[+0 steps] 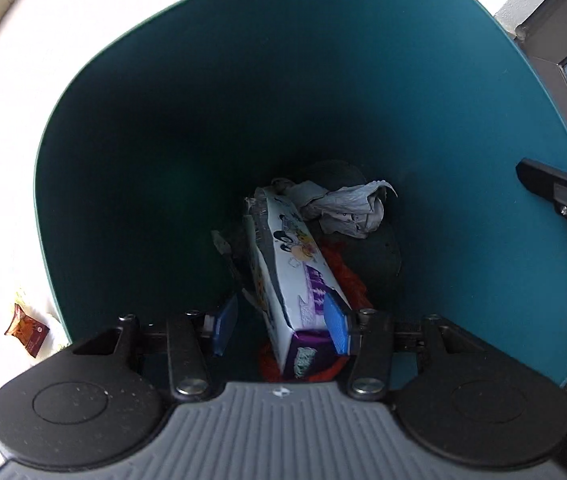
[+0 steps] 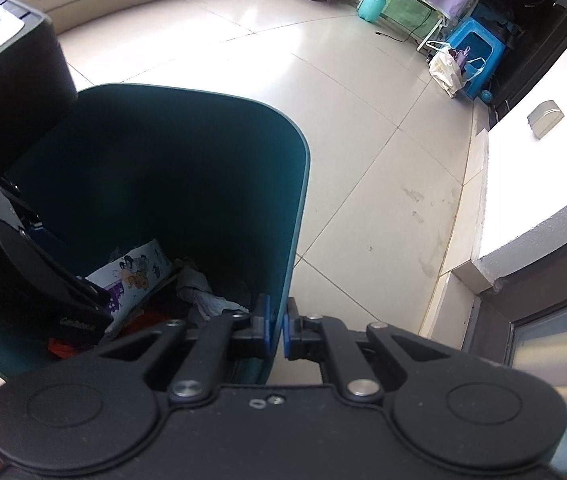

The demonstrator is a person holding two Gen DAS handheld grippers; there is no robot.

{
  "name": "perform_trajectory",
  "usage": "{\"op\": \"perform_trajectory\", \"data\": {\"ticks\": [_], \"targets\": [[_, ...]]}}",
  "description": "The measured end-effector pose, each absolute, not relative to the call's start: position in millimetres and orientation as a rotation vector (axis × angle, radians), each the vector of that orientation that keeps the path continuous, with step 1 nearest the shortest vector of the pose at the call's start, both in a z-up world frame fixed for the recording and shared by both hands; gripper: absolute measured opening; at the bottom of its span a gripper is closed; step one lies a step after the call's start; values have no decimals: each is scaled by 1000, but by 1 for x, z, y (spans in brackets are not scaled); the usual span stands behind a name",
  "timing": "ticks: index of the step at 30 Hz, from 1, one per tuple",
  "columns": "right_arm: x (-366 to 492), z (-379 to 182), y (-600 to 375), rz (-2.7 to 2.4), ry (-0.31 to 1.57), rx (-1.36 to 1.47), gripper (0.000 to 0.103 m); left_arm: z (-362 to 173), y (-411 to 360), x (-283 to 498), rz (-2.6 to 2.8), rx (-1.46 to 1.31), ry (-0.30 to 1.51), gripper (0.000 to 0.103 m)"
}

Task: Collect trash
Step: 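Carry the biscuit packet with the left tool into the bin and release, then move the left tool to the red-orange snack packet and grasp it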

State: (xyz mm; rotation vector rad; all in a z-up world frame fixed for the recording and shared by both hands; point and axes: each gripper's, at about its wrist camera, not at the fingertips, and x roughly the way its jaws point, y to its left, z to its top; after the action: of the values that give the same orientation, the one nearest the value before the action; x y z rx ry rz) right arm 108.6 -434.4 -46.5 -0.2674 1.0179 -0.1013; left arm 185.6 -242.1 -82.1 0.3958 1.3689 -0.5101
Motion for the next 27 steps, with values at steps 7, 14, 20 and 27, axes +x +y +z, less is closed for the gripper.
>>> {"op": "perform_trajectory", "data": {"ticks": [7, 14, 20, 27], "targets": [[108, -48, -434, -96, 1016, -264, 5, -68, -229, 179, -532, 371, 1325, 47], [108, -47, -437, -89, 1013, -271, 5, -52, -229, 170, -542, 384, 1257, 47], [109, -48, -438, -81, 1020, -273, 5, -37, -222, 169, -555, 362, 1206, 47], [112, -52, -444, -90, 1030, -263, 5, -11, -192, 168, -524, 337, 1149, 50]]}}
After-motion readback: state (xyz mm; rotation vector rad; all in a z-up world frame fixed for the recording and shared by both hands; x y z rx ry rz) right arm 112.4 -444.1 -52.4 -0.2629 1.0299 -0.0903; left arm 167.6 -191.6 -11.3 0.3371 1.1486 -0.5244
